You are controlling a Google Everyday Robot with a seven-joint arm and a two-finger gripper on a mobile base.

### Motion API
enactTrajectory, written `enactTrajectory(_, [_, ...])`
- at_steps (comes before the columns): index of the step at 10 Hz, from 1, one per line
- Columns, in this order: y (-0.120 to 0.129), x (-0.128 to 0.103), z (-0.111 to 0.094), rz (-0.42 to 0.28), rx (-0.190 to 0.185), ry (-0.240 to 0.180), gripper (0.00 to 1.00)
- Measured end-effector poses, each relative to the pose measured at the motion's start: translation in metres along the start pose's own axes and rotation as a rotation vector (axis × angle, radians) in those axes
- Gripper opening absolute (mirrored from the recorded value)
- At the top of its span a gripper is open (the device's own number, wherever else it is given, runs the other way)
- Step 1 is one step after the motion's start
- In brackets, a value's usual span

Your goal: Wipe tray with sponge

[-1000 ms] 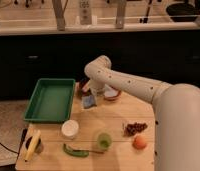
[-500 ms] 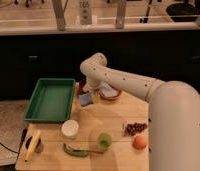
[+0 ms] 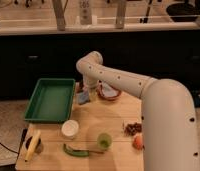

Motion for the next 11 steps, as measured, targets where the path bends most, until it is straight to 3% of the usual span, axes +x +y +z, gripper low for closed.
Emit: enactTrajectory(11, [-0.034,-0.029,0.002,-0.046,0.017,0.001,0.02])
